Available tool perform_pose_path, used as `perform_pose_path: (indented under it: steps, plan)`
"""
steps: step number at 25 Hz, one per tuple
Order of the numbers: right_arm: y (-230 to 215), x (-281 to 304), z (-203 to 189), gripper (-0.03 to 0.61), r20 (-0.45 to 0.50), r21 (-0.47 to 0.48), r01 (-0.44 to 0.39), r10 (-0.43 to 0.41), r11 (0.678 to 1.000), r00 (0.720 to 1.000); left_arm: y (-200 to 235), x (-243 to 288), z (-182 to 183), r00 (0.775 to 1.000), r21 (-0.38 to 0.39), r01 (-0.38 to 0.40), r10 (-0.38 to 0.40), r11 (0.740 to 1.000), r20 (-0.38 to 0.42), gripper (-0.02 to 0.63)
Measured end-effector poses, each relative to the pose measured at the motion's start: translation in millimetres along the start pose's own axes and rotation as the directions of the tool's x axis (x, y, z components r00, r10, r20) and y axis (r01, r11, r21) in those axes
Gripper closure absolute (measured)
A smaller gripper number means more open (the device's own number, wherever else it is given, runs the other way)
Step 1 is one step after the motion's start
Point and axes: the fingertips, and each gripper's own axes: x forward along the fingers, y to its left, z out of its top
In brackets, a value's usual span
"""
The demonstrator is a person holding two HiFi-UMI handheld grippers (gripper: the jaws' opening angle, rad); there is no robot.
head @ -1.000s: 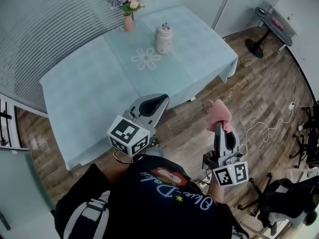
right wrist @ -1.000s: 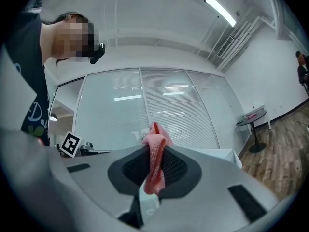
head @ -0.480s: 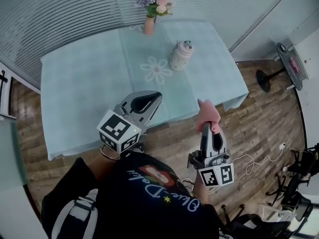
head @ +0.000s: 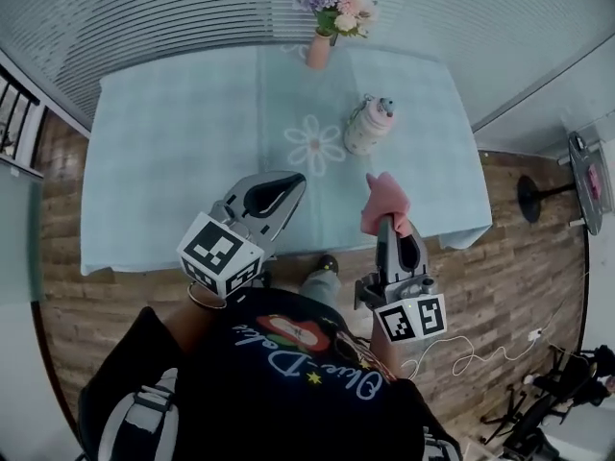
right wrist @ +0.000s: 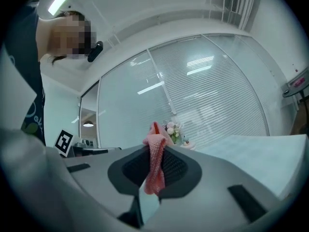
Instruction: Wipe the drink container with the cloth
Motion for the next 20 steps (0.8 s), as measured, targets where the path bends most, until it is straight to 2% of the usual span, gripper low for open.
perform_pose_path:
  steps: [4,9,14,20]
  plan:
    - [-27,26,7,0.554,-0.037,0.005,-0.102,0.102,0.995,0.994,5,19,8,0.994,0.001,-0.105,0.105,0.994,0.027,0.609]
    - [-49,56,10,0.554,-0.069,0.031,-0.231,0.233,0.972,0.97,9,37,14,0.97,-0.006,-0.239,0.239,0.971,0.046,0.609]
    - [-78,71,16,0.554,-0.084,0.043,-0.299,0.302,0.953,0.95,9,48,19,0.934,-0.016,-0.35,0.35,0.937,0.075,0.609]
    - [-128,87,48,0.554,-0.04,-0.027,-0.351,0.35,0.936,0.936,-1,56,15,0.89,-0.049,-0.445,0.447,0.894,0.088,0.609]
